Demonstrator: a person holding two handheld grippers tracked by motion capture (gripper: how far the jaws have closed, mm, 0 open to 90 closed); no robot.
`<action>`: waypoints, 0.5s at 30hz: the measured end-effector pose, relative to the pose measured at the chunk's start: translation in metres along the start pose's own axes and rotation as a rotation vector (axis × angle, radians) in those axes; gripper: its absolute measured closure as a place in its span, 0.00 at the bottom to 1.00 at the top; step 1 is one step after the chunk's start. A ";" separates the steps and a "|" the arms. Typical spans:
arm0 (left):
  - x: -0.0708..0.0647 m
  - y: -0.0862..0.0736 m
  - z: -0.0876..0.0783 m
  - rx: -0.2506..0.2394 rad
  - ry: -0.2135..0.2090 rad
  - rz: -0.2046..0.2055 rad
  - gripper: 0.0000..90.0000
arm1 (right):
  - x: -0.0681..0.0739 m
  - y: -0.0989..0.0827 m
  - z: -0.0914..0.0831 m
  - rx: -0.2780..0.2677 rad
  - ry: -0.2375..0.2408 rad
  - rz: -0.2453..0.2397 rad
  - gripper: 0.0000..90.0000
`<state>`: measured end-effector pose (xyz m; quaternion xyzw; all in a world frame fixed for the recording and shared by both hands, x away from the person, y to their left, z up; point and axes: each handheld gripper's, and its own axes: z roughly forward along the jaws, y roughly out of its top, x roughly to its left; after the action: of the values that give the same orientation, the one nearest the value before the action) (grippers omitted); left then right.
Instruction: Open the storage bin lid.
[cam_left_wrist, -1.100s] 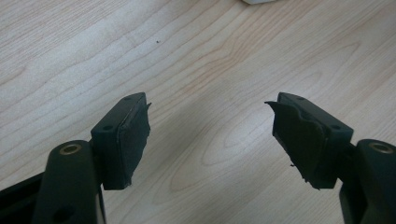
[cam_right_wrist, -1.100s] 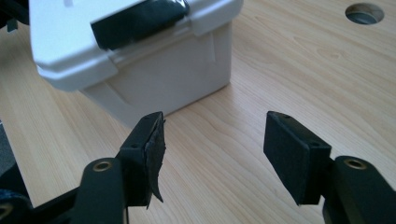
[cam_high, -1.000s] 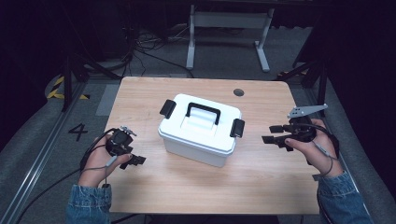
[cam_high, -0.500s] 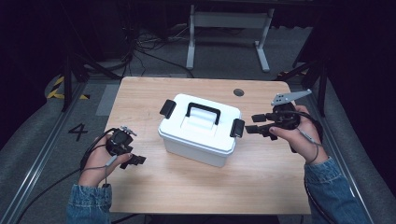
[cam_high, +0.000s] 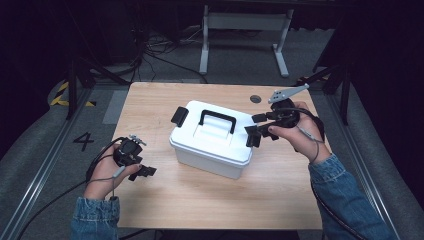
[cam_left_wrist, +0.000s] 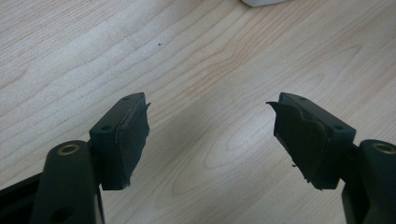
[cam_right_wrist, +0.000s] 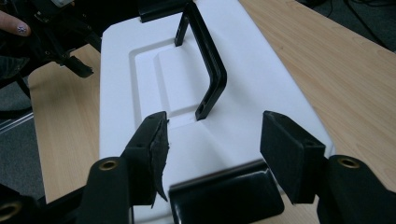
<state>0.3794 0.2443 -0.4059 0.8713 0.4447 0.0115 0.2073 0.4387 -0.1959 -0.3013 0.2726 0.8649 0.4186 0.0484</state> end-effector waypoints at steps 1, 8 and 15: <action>0.000 0.000 0.000 -0.001 -0.001 -0.001 0.30 | 0.000 0.002 0.003 0.004 -0.002 -0.007 0.47; 0.001 0.000 -0.001 -0.004 -0.009 -0.002 0.30 | -0.005 0.014 0.022 0.035 0.003 -0.010 0.49; 0.001 0.000 -0.001 -0.006 -0.006 0.001 0.30 | -0.006 0.024 0.044 0.065 0.017 -0.016 0.50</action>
<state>0.3794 0.2459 -0.4050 0.8710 0.4434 0.0105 0.2113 0.4681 -0.1569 -0.3123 0.2638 0.8806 0.3920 0.0354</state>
